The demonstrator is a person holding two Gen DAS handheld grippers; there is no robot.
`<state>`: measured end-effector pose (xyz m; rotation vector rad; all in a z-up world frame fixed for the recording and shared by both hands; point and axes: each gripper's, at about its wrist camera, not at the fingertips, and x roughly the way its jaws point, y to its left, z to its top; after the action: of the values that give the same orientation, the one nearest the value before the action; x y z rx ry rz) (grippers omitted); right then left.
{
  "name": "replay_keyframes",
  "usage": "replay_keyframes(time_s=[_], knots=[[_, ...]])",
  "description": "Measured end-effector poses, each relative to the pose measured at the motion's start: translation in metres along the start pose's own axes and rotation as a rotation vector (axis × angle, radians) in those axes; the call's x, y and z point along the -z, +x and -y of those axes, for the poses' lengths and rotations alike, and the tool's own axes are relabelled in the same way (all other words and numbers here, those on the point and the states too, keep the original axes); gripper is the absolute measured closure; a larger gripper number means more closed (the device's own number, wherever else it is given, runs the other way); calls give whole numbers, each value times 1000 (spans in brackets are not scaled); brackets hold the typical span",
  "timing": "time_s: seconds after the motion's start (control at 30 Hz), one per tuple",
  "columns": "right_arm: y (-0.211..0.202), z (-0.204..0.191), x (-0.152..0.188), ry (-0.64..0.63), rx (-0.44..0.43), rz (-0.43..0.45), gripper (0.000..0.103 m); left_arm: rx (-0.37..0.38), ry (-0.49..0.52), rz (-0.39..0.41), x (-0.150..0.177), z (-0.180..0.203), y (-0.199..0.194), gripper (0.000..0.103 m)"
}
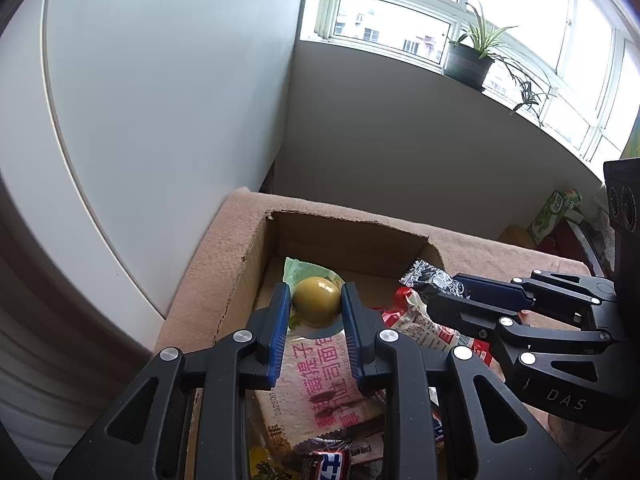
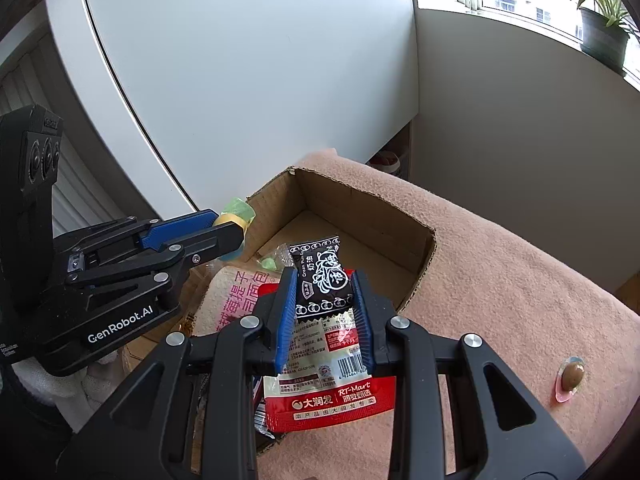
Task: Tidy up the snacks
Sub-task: 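Carry the yellow candy and black candy into the box and open both tools, then move both tools back toward the green candy and brown ball candy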
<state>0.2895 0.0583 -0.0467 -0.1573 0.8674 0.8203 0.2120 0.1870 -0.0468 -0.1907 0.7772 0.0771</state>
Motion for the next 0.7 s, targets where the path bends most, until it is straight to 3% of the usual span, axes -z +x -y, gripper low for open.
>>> replay_keyframes(time_s=[0.13, 0.27, 0.5, 0.6, 0.7], knots=[[7, 3, -7, 16, -1, -4, 74, -11, -5, -8, -2, -3, 4, 72], [4, 4, -9, 19, 23, 20, 33, -13, -19, -15, -3, -7, 7, 69], [-2, 13, -5, 39, 33, 21, 32, -16, -30, -5, -3, -10, 5, 62], [-9, 21, -3, 55, 40, 30, 22, -17, -34, 1, -2, -9, 3, 62], [-18, 28, 1, 70, 43, 39, 21, -18, -30, 7, -1, -5, -1, 62]])
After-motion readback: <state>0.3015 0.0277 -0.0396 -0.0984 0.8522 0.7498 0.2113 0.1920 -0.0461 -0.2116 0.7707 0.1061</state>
